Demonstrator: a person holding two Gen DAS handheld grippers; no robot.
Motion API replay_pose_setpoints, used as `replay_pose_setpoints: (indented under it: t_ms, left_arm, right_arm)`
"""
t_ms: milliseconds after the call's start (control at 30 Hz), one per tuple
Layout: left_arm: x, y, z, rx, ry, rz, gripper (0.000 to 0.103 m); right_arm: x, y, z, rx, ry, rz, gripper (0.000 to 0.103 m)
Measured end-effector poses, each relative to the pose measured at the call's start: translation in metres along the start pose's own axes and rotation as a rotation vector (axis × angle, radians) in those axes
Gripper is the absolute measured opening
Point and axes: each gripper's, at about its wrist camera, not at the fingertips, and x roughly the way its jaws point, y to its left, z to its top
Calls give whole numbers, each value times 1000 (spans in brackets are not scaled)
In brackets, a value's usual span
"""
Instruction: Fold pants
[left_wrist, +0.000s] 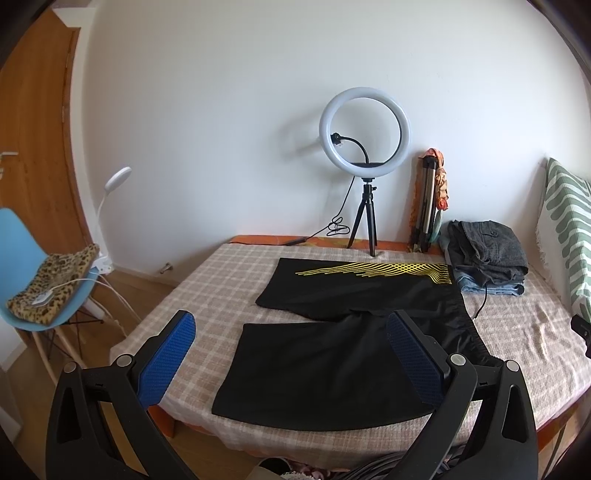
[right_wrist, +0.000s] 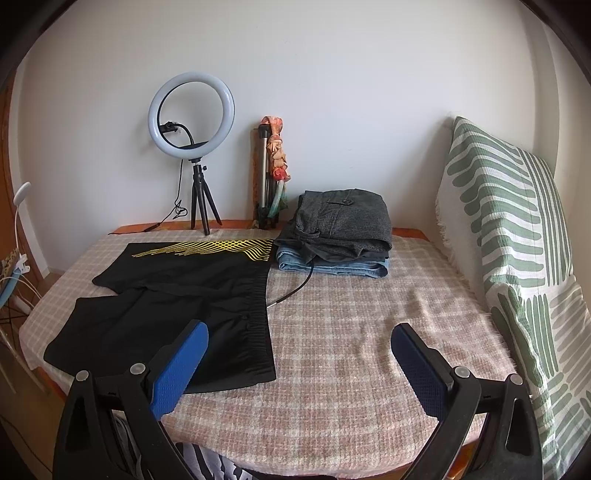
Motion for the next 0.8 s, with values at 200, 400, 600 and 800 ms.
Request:
replay_pose_setpoints:
  t_ms: [200,400,600,800]
  left_arm:
    - [0,-1,1,-4,1,-4,103]
    - [1,-1,2,-4,3,-1,103]
    - [2,-3,1,-1,8,0,103]
    - [3,-4,0,1,9,2,103]
  right_arm:
    - [0,0,0,0,0,0,101]
    - [0,1,1,0,2,1,101]
    - [1,2,1,0,6,4,101]
    - [1,0,-1,3,5,5,101]
